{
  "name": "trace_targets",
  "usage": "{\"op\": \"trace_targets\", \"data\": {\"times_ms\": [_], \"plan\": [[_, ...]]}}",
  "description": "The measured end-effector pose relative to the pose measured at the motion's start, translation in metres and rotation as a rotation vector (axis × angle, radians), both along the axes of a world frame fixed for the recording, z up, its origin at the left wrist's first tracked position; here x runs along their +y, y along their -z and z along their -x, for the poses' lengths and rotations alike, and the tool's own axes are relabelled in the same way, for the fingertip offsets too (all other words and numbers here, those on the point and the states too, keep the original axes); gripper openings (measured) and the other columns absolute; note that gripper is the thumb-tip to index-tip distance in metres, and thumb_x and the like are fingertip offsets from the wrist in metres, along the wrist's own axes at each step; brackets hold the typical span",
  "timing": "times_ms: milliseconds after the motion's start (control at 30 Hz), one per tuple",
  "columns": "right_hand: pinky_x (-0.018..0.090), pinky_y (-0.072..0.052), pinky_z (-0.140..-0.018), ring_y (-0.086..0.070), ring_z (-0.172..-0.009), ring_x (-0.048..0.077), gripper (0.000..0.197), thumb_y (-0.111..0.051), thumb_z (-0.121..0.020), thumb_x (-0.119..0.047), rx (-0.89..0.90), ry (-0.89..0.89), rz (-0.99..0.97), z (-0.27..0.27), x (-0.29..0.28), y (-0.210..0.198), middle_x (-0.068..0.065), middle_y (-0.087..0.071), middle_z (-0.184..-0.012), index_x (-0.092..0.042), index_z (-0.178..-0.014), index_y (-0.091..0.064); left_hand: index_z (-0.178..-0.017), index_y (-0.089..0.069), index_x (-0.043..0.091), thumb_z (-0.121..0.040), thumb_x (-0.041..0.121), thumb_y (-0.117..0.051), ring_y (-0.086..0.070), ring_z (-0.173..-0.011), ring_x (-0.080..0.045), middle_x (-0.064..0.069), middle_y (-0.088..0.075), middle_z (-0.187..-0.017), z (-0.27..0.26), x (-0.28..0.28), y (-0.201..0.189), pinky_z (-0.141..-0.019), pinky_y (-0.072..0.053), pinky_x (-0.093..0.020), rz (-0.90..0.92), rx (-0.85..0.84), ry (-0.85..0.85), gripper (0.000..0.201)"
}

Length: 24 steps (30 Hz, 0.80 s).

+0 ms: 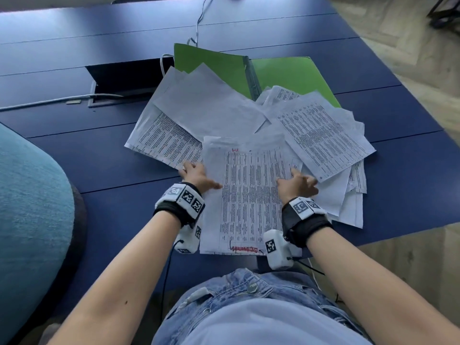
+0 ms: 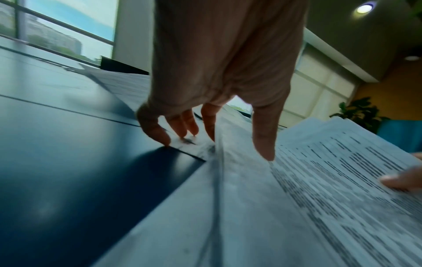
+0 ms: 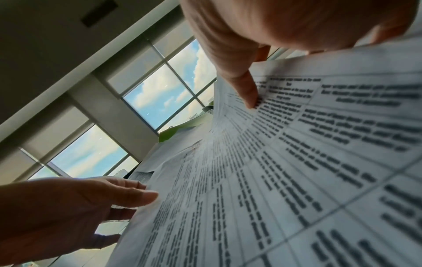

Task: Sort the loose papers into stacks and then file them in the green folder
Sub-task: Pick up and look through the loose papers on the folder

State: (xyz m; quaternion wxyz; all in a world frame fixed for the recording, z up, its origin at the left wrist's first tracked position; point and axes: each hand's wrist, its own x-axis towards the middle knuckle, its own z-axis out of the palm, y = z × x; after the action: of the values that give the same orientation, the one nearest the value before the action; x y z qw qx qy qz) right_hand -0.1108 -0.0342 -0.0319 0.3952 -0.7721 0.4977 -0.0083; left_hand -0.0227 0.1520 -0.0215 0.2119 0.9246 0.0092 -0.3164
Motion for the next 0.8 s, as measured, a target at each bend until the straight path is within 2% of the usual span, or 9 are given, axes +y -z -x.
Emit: {"op": "trace_targets", "data": {"times_ms": [67, 200, 333, 467, 567, 633, 700, 733, 800], "plan": [[0.038, -0.031, -0.105, -0.034, -0.125, 0.035, 0.047, -0.062, -0.086, -0.015, -0.031, -0.02, -0.028, 0.001, 0.002, -0.001, 0.016, -0.027, -0.141, -0.016, -0.131, -0.05, -0.141, -0.02, 0.003, -0.075, 0.029, -0.074, -0.005, -0.14, -0.038, -0.019, -0.006, -0.15, 0.007, -0.009, -0.001, -0.117, -0.015, -0.051, 0.008, -0.019, -0.033, 0.089], [0.03, -0.038, -0.101, -0.044, -0.122, 0.033, 0.046, -0.058, -0.086, -0.006, -0.112, -0.09, -0.042, 0.004, 0.006, -0.003, 0.021, -0.038, -0.136, -0.009, -0.131, -0.05, -0.134, -0.023, 0.004, -0.073, 0.015, -0.076, -0.027, -0.134, -0.037, -0.019, -0.025, -0.142, 0.007, -0.011, 0.004, -0.113, -0.027, -0.048, 0.145, -0.006, -0.155, 0.081], [0.029, -0.051, -0.077, -0.065, -0.092, 0.033, 0.021, -0.05, -0.085, 0.001, -0.245, -0.335, 0.164, 0.008, 0.026, -0.01, 0.02, -0.068, -0.103, -0.003, -0.101, -0.062, -0.133, -0.018, 0.0, -0.075, 0.005, -0.072, -0.04, -0.13, -0.035, -0.023, -0.039, -0.139, 0.01, -0.007, 0.0, -0.109, -0.034, -0.04, 0.364, 0.022, -0.297, 0.079], [0.038, -0.057, -0.068, -0.063, -0.071, 0.024, 0.006, -0.059, -0.083, -0.001, -0.498, -0.567, 0.157, 0.012, 0.04, -0.024, 0.015, -0.069, -0.082, -0.003, -0.087, -0.062, -0.142, -0.007, -0.005, -0.064, 0.044, -0.079, -0.037, -0.134, -0.031, -0.021, -0.033, -0.146, 0.006, 0.009, 0.008, -0.111, -0.03, -0.038, 0.567, 0.012, -0.401, 0.117], [0.026, -0.054, -0.066, -0.061, -0.076, 0.016, 0.013, -0.059, -0.085, -0.001, -0.634, -0.597, -0.001, 0.012, 0.025, -0.045, 0.007, -0.064, -0.085, -0.004, -0.096, -0.063, -0.136, -0.029, -0.001, -0.053, 0.06, -0.078, -0.053, -0.119, -0.03, -0.016, -0.05, -0.132, 0.009, 0.021, 0.005, -0.104, -0.043, -0.043, 0.821, -0.007, -0.561, 0.114], [0.015, -0.052, -0.063, -0.061, -0.077, 0.014, 0.019, -0.055, -0.088, -0.002, -0.695, -0.594, -0.086, 0.01, 0.013, -0.061, 0.005, -0.063, -0.093, -0.005, -0.106, -0.06, -0.125, -0.049, 0.004, -0.038, 0.07, -0.077, -0.064, -0.101, -0.023, -0.009, -0.064, -0.114, 0.01, 0.028, 0.001, -0.087, -0.056, -0.033, 0.935, 0.01, -0.501, 0.113], [0.013, -0.045, -0.057, -0.056, -0.073, 0.017, 0.016, -0.051, -0.09, -0.001, -0.744, -0.553, -0.059, 0.006, 0.007, -0.073, 0.007, -0.06, -0.089, -0.009, -0.103, -0.055, -0.123, -0.051, 0.007, -0.061, 0.055, -0.075, -0.065, -0.09, -0.016, 0.001, -0.066, -0.101, 0.012, 0.027, -0.011, -0.08, -0.056, -0.025, 1.011, 0.018, -0.432, 0.081], [0.016, -0.044, -0.056, -0.054, -0.07, 0.017, 0.017, -0.049, -0.09, -0.001, -0.773, -0.515, -0.039, 0.003, 0.006, -0.077, 0.008, -0.058, -0.089, -0.012, -0.102, -0.051, -0.124, -0.049, 0.005, -0.079, 0.034, -0.069, -0.064, -0.089, -0.017, 0.001, -0.064, -0.1, 0.012, 0.024, -0.018, -0.086, -0.054, -0.031, 1.069, 0.008, -0.455, 0.057], [0.019, -0.046, -0.054, -0.058, -0.066, 0.007, 0.028, -0.048, -0.09, 0.001, -0.857, -0.434, -0.052, -0.002, 0.006, -0.086, 0.003, -0.06, -0.092, -0.017, -0.11, -0.04, -0.12, -0.049, 0.003, -0.089, 0.003, -0.053, -0.064, -0.085, -0.016, -0.003, -0.063, -0.1, 0.007, 0.021, -0.034, -0.093, -0.049, -0.041, 1.157, -0.08, -0.503, 0.031]]}}
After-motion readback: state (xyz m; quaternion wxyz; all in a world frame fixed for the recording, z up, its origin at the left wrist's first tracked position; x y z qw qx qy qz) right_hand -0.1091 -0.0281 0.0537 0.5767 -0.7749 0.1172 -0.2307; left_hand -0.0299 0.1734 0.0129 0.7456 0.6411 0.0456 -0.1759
